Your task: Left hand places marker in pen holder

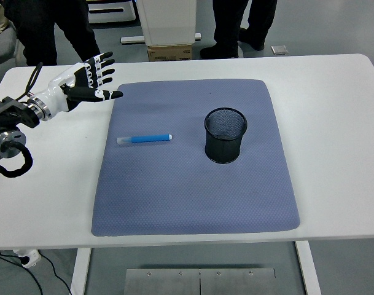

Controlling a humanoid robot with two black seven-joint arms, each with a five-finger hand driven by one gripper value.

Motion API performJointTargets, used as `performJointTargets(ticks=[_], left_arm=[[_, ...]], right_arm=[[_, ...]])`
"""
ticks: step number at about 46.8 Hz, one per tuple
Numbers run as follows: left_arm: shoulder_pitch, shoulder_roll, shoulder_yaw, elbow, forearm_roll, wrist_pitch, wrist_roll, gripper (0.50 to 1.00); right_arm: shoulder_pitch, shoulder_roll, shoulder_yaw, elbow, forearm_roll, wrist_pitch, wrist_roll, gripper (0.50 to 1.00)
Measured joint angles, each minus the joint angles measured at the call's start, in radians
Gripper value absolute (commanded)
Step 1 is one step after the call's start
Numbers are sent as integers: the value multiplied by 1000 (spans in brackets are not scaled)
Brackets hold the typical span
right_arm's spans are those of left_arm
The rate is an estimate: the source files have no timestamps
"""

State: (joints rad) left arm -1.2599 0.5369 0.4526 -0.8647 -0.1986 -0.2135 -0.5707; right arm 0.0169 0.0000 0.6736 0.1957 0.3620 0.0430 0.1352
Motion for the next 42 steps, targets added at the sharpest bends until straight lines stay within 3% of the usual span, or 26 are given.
performJointTargets(ticks=[12, 27, 42], left_arm=[[-91, -26, 157, 0, -1, -6, 2, 1000], [-290, -137, 506, 1, -1, -5, 7, 1000], [-360, -231, 572, 1, 4, -6, 14, 1000]], right_arm=[[0, 0, 0, 0, 0, 0, 0, 1000], [0, 0, 0, -1, 0, 0, 0, 1000], [0, 0, 0, 0, 0, 0, 0, 1000]])
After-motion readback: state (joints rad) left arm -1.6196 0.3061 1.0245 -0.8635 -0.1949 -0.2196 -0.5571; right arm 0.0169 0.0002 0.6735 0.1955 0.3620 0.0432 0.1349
